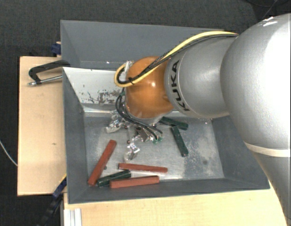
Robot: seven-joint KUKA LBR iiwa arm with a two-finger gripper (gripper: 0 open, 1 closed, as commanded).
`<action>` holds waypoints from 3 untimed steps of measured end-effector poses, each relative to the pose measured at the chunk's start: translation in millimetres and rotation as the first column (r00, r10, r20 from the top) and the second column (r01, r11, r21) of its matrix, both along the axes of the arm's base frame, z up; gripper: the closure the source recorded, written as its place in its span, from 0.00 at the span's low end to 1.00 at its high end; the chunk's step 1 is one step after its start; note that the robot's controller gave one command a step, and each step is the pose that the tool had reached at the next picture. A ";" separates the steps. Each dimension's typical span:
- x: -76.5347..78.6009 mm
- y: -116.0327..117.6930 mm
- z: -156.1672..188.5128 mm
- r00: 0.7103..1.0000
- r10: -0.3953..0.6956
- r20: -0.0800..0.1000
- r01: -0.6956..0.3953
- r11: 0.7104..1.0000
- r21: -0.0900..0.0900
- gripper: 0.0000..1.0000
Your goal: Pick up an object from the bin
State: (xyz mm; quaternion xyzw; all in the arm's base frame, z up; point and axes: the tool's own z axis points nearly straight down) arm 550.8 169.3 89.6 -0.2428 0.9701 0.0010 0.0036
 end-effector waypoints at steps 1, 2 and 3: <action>0.0 0.0 0.0 1.000 0.000 0.000 0.000 1.000 0.000 0.00; -19.6 48.8 -13.8 0.953 0.302 -0.012 -0.302 0.953 -0.008 1.00; -19.6 48.8 -13.8 0.953 0.302 -0.011 -0.302 0.953 -0.008 1.00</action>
Offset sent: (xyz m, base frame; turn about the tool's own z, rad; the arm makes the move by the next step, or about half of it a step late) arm -0.0215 0.0493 -0.0196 -0.3071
